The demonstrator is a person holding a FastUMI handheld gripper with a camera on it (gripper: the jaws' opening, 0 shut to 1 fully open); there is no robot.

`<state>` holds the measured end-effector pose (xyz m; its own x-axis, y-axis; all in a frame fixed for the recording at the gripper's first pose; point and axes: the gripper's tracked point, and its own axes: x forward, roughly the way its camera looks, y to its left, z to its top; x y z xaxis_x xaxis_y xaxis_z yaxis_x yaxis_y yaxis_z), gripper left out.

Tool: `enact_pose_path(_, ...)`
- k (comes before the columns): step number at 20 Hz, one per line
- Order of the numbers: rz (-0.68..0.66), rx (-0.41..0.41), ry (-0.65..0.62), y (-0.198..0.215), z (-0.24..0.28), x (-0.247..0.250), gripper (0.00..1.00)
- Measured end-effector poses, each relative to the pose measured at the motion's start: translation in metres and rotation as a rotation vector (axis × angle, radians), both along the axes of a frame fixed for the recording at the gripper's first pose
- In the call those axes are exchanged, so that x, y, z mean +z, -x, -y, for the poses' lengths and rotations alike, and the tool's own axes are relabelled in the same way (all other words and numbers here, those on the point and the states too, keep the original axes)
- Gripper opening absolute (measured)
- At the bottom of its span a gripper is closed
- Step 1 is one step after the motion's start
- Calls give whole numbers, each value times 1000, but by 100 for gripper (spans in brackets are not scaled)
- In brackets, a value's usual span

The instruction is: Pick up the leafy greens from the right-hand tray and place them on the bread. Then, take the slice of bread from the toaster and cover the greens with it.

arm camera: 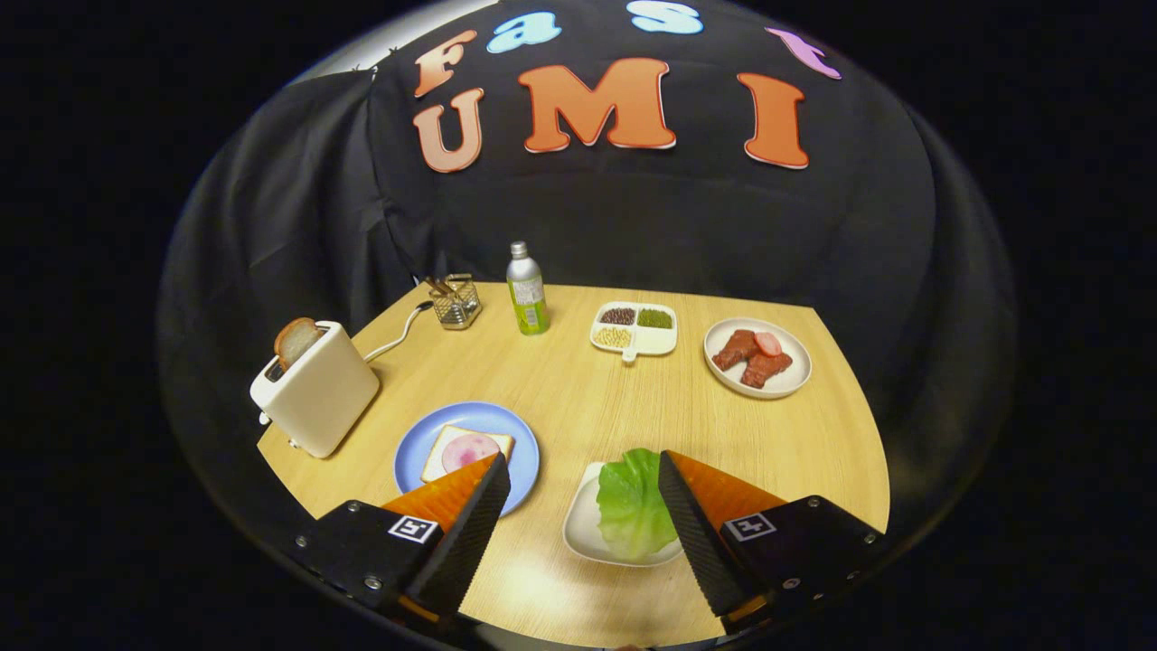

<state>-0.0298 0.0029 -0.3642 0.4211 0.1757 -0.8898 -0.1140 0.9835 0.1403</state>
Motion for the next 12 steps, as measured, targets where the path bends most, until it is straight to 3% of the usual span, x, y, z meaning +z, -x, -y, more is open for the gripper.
enact_pose_path(12,-265,-25,55,23,22,-83,97)
